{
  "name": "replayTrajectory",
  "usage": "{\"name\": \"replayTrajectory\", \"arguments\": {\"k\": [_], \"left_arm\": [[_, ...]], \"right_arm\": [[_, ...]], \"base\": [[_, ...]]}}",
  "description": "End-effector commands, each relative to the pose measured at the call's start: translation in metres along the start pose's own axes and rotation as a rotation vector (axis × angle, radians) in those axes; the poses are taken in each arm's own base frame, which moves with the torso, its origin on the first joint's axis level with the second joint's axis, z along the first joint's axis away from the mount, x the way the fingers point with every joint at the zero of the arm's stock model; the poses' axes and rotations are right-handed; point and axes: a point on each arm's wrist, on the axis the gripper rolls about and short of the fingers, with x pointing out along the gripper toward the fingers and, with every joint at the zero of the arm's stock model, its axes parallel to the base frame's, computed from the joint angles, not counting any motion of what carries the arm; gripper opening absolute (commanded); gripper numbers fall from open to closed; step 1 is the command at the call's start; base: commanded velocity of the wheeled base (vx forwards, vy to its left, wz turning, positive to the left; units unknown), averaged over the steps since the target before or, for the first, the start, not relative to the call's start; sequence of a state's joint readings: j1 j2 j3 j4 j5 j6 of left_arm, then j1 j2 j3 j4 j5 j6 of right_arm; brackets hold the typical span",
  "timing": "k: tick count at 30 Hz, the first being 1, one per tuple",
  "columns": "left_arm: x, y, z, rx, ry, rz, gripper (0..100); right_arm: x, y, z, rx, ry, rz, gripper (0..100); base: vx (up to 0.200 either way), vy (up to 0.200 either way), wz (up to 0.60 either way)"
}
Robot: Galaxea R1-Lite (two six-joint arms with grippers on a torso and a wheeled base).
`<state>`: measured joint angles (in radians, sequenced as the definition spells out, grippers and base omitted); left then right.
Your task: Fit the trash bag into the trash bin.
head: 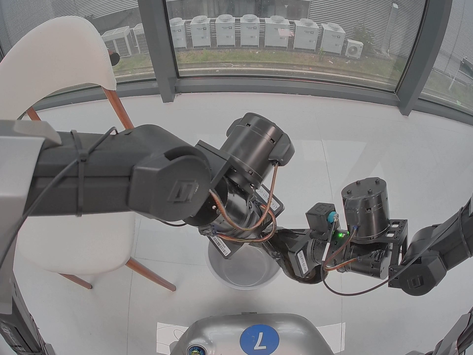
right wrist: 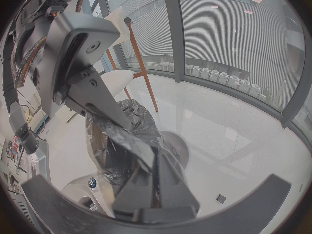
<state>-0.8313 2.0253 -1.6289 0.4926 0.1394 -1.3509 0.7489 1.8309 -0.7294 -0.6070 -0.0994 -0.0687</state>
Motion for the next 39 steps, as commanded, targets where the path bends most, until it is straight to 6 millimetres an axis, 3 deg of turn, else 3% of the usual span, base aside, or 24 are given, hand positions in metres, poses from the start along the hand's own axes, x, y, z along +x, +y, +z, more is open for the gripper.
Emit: {"name": "replayTrajectory", "arguments": {"k": [1, 8, 12, 18, 27, 39], "left_arm": [[0.001, 0.000, 0.000, -0.001, 0.000, -0.001, 0], [0.025, 0.002, -0.002, -0.068, -0.040, 0.051, 0], [0.030, 0.000, -0.003, -0.097, -0.041, 0.054, 0], [0.031, 0.001, -0.004, -0.099, -0.040, 0.060, 0], [0.032, 0.003, -0.003, -0.100, -0.044, 0.072, 0], [0.027, 0.007, -0.003, -0.091, -0.041, 0.112, 0]], "right_arm": [[0.001, 0.006, 0.001, -0.007, -0.004, 0.018, 0], [-0.002, 0.026, -0.002, 0.039, 0.007, 0.094, 0], [-0.002, 0.025, -0.003, 0.051, 0.011, 0.091, 0], [-0.003, 0.022, -0.003, 0.059, 0.015, 0.086, 0], [-0.009, 0.026, -0.025, 0.047, 0.087, 0.095, 0], [0.000, 0.018, -0.018, 0.063, 0.066, 0.070, 0]], "base": [[0.000, 0.000, 0.00], [0.000, 0.000, 0.00], [0.000, 0.000, 0.00], [0.000, 0.000, 0.00], [0.000, 0.000, 0.00], [0.000, 0.000, 0.00]]}}
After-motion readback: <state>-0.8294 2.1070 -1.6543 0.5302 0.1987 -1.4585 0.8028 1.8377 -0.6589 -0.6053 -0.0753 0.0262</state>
